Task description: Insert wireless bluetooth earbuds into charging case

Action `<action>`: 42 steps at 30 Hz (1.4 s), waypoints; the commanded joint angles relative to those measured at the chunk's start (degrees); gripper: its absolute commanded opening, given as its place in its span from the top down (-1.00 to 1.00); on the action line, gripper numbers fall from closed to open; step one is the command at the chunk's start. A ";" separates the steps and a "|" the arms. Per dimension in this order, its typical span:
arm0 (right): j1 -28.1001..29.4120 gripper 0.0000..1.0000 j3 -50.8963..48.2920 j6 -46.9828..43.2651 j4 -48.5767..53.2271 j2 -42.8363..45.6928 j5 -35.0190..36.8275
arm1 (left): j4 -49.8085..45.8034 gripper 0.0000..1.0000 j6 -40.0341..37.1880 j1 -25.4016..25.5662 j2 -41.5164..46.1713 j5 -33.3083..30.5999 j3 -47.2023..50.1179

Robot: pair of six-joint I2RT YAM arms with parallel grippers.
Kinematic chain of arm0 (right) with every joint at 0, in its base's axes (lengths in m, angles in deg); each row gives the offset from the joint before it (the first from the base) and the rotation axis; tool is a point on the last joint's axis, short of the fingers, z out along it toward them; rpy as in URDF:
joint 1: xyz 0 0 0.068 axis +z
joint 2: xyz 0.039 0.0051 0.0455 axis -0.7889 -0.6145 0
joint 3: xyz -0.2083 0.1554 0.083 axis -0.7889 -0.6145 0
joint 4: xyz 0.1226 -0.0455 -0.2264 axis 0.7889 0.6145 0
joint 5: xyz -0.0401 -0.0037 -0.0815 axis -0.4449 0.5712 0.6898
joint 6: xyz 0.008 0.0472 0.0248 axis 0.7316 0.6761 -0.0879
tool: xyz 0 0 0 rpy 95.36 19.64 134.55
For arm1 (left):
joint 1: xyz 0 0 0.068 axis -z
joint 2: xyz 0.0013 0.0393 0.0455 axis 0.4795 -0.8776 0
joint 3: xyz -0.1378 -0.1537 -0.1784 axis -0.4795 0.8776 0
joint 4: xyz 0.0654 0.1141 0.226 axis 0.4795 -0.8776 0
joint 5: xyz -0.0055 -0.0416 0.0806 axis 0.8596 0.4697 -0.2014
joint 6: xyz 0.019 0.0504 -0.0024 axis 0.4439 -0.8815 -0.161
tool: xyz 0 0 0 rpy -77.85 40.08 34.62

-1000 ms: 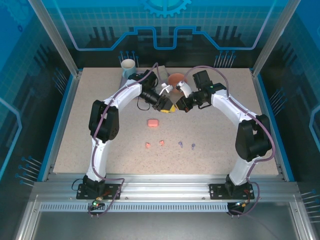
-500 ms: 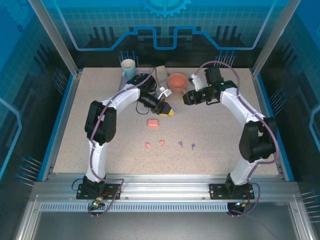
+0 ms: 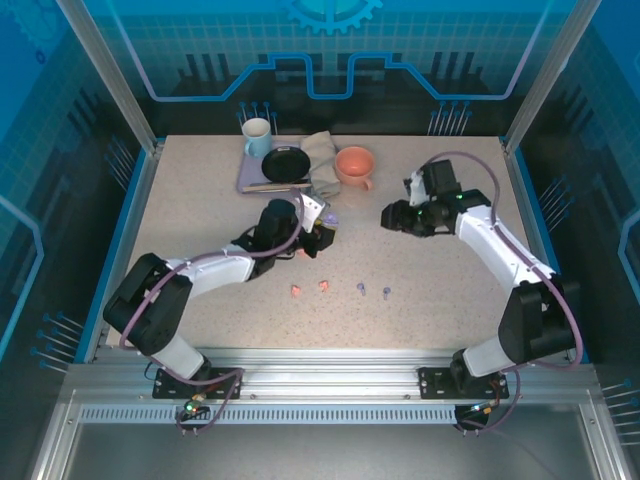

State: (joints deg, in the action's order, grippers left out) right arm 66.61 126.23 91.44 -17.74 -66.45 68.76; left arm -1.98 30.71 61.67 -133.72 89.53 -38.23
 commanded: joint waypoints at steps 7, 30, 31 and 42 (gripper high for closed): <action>9.86 -0.02 -8.02 7.93 1.88 3.18 9.58 | 35.34 1.00 -1.12 7.68 -1.76 -18.49 9.16; 20.21 0.03 -8.88 10.95 0.60 -0.56 18.68 | 42.95 1.00 -10.29 6.09 1.20 -8.37 16.49; 20.07 0.02 -8.34 10.79 0.65 -0.57 18.51 | 43.10 1.00 -10.14 5.95 1.18 -7.68 16.26; 14.45 0.03 -5.78 10.97 -0.79 1.17 10.70 | 49.22 1.00 -4.72 5.04 0.04 -2.85 14.87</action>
State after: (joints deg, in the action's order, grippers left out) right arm 82.67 119.39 101.58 -18.13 -66.76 83.21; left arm 42.04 23.71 67.57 -133.83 82.65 -21.53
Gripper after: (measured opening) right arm 0.484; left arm 0.231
